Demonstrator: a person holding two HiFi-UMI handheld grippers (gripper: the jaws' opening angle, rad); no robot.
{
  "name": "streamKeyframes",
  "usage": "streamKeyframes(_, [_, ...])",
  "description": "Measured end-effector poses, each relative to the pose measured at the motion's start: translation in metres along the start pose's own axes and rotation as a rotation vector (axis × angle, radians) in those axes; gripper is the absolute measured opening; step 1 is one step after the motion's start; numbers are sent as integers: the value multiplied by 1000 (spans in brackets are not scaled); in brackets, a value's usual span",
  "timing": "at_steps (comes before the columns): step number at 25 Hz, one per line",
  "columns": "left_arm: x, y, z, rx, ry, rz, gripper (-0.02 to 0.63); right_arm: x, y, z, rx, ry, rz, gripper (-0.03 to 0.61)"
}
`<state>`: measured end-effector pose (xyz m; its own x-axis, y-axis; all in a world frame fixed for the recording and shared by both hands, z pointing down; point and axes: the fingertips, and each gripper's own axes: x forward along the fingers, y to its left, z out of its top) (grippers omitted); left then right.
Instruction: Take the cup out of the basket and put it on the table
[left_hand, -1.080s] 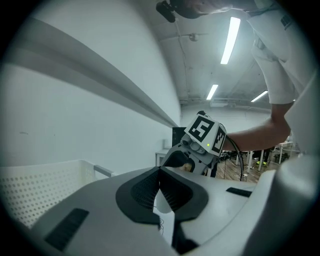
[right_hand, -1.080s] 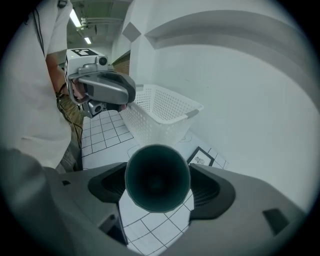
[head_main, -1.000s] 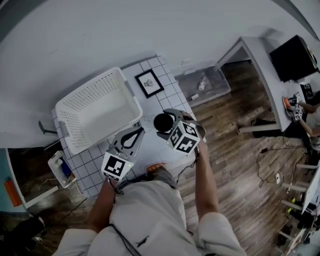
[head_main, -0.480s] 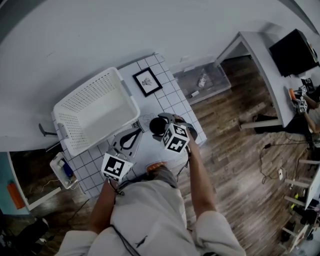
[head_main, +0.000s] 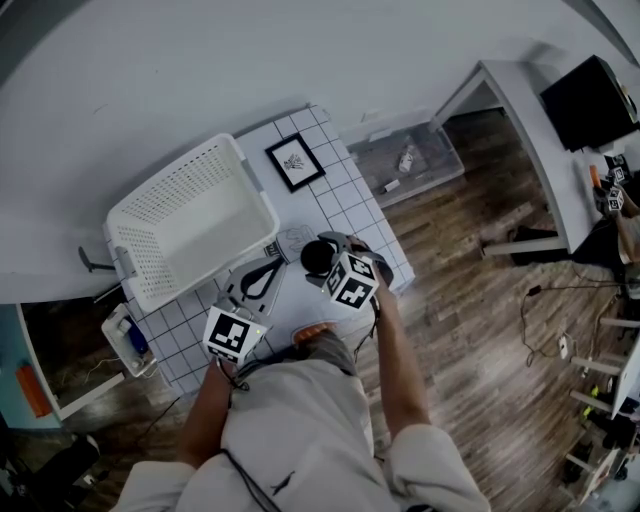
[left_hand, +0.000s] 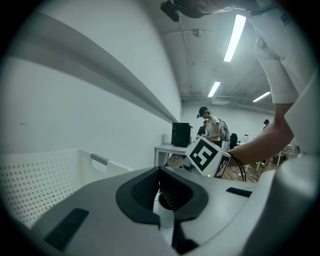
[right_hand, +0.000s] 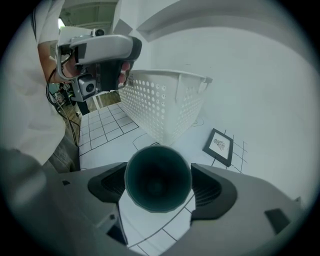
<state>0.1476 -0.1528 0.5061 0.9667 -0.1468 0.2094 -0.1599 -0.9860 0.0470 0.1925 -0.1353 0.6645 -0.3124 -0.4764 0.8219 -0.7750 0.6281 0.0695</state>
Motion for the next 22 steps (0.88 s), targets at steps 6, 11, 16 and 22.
streamKeyframes(6, [2, -3, -3, 1, 9, -4, 8, 0, -1, -1, 31, -25, -12, 385])
streamKeyframes(11, [4, -6, -3, 5, 14, -14, 8, 0, -2, 0, 52, -33, -12, 385])
streamKeyframes(16, [5, -8, -5, 5, 19, -14, 8, 2, -2, -3, 69, -21, 8, 388])
streamKeyframes(22, [4, -6, -4, -4, 19, -9, 8, 1, -1, -3, 66, -6, 23, 396])
